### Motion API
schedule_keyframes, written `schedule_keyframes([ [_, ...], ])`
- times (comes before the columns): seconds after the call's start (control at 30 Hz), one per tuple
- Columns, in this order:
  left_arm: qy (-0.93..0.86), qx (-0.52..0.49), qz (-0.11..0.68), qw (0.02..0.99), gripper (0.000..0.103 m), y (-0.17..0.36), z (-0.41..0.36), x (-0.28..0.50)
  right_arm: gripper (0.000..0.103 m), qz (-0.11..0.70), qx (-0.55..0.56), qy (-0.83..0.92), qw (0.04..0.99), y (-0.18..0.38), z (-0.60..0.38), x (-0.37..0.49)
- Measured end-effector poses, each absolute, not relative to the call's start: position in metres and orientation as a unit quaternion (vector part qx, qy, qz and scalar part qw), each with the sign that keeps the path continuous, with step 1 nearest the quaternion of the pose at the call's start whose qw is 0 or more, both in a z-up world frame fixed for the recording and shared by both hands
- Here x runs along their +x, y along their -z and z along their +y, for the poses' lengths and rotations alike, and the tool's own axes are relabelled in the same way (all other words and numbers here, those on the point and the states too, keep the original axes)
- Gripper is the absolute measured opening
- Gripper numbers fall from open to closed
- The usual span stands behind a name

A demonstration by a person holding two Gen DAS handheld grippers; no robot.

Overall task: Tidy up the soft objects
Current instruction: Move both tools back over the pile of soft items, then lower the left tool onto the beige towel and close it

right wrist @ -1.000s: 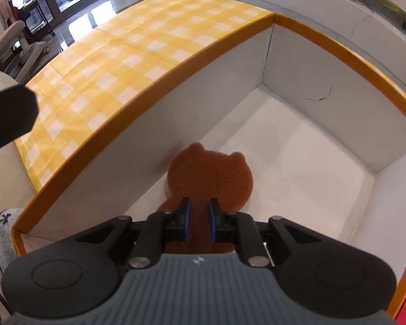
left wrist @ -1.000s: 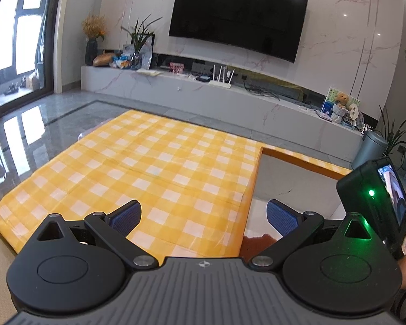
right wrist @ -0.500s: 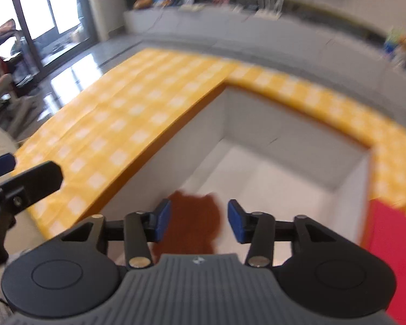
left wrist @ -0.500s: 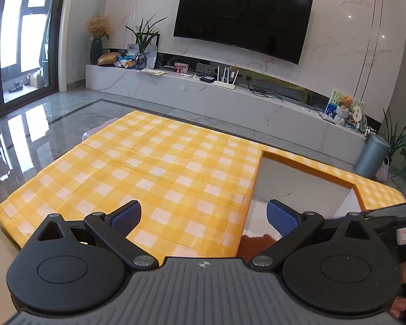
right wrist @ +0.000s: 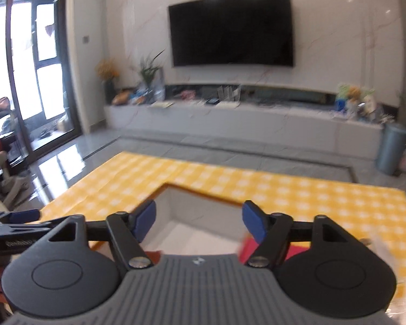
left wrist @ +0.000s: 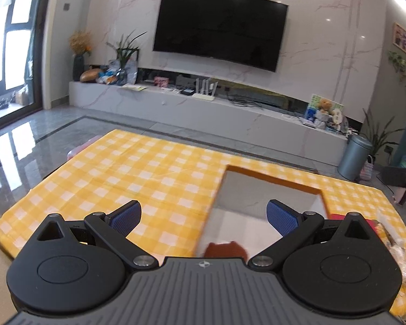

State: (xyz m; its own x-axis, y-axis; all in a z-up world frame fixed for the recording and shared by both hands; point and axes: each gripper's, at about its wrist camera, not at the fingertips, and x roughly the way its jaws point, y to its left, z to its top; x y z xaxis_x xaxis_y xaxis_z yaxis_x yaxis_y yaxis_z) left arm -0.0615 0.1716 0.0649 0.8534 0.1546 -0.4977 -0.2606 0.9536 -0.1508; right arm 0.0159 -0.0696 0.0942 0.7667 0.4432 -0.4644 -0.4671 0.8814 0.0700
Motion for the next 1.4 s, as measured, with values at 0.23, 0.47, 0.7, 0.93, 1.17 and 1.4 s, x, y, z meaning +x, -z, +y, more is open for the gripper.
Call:
schedule_keyframes([
  [0.23,-0.064,-0.105,0.245,0.962,0.103,-0.085,0.125,-0.055,0.078,0.226,-0.088,-0.107,0.964,-0.087,-0.161,-0.003],
  [0.47,0.011,-0.055,0.269,0.961,0.103,-0.088,0.052,-0.035,0.078,0.285,-0.041,-0.038,0.957,-0.051,-0.238,0.011],
  [0.7,0.089,-0.001,0.331,0.940,0.103,-0.060,-0.023,-0.002,0.078,0.326,0.015,-0.047,0.944,-0.018,-0.278,0.020],
  [0.93,0.172,0.060,0.401,0.898,0.103,-0.018,-0.099,0.017,0.078,0.356,0.069,0.027,0.932,0.013,-0.325,0.036],
  [1.17,0.218,0.172,0.406,0.871,0.103,0.022,-0.161,0.020,0.078,0.366,0.117,0.019,0.923,0.026,-0.346,0.039],
  [1.4,0.252,0.273,0.394,0.841,0.103,0.062,-0.199,0.028,0.078,0.351,0.149,0.022,0.924,0.022,-0.360,0.036],
])
